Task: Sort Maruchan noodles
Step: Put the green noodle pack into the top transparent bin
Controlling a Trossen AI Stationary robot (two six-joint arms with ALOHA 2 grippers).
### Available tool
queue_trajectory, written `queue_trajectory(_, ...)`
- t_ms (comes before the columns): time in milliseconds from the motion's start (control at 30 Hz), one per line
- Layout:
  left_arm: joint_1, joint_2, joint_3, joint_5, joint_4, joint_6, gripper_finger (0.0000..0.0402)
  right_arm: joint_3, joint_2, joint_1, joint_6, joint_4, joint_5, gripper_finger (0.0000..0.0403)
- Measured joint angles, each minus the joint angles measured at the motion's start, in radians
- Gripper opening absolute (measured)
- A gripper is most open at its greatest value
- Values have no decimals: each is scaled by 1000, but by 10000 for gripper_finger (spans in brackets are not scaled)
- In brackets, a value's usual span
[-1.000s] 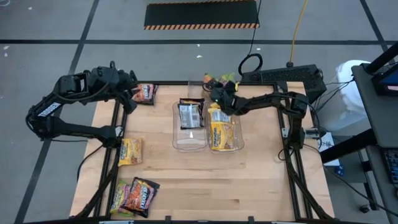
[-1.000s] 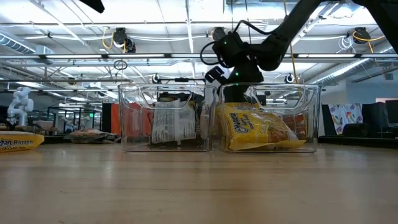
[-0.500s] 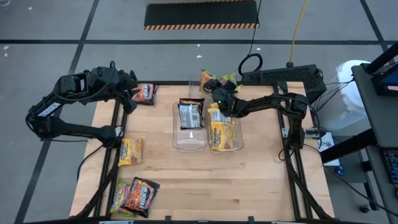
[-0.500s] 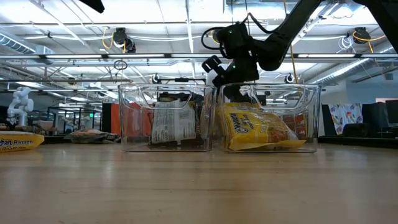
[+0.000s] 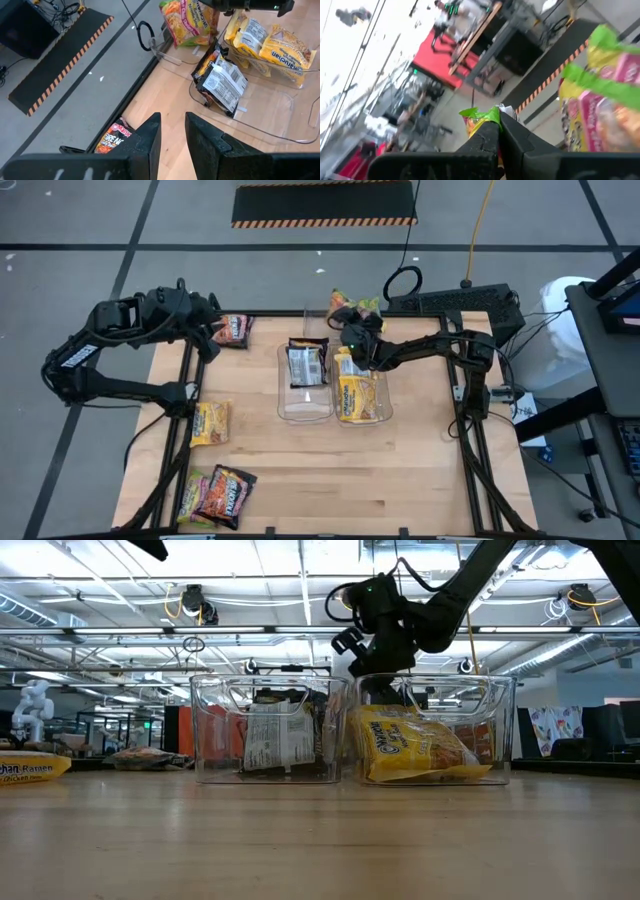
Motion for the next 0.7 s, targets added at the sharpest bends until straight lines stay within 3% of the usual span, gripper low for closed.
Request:
queue_trajectory(167,0,0,0,0,-1,0,95,0,0,0,-27,-13,74,0)
queue_trajectory(567,0,0,0,0,-43,0,95,0,0,2,-52,-63,70,0)
queue_trajectory(700,0,0,0,0,-50,0,95,0,0,2,-108,-64,6,0)
